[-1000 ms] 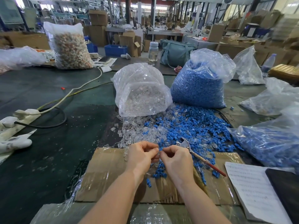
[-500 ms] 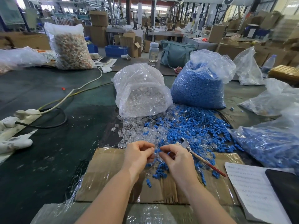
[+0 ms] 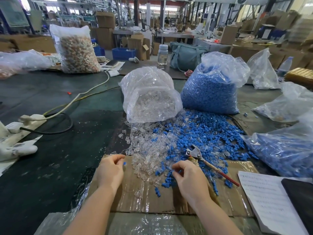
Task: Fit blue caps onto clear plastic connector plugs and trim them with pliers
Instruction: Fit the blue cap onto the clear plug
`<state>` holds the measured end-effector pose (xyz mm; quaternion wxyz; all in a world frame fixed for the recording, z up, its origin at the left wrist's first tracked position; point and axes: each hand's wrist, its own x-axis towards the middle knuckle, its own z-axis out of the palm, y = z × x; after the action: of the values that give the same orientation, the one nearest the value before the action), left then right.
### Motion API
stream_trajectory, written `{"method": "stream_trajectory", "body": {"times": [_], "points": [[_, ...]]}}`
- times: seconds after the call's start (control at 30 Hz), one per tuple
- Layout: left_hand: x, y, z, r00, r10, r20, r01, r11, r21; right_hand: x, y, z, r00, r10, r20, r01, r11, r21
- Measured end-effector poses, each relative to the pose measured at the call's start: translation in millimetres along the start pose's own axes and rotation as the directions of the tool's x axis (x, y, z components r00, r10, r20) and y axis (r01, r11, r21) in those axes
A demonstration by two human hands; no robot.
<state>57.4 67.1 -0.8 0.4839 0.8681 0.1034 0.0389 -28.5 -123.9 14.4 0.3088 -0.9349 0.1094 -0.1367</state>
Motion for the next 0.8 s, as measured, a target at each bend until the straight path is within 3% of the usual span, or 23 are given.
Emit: {"method": "stream_trajectory", "body": {"times": [0.1, 0.23, 0.37, 0.53, 0.63, 0.8], "points": [[-9, 18, 2, 0.976, -0.003, 0.217, 0.073, 0.946, -0.315, 1, -9, 0, 0.999, -0.040, -0.001, 0.040, 0.995, 0.092], [-22, 49, 10, 0.890, 0.122, 0.439, 0.076, 0.911, -0.406, 3, -27, -4, 0.988, -0.155, -0.020, 0.155, 0.953, 0.260], [-32, 62, 15, 0.846, 0.157, 0.509, 0.106, 0.887, -0.449, 7, -32, -12, 0.966, -0.240, -0.093, 0.255, 0.939, 0.231], [-34, 64, 12, 0.801, 0.165, 0.575, 0.182, 0.849, -0.496, 8, -27, -15, 0.963, -0.243, -0.121, 0.266, 0.932, 0.245], [-37, 60, 10, 0.746, 0.275, 0.607, 0.029, 0.897, -0.441, 7, -26, -14, 0.979, -0.144, -0.146, 0.189, 0.914, 0.360], [-45, 61, 14, 0.820, 0.396, 0.413, -0.281, 0.908, -0.312, 6, -27, -14, 0.982, -0.151, -0.114, 0.183, 0.915, 0.360]]}}
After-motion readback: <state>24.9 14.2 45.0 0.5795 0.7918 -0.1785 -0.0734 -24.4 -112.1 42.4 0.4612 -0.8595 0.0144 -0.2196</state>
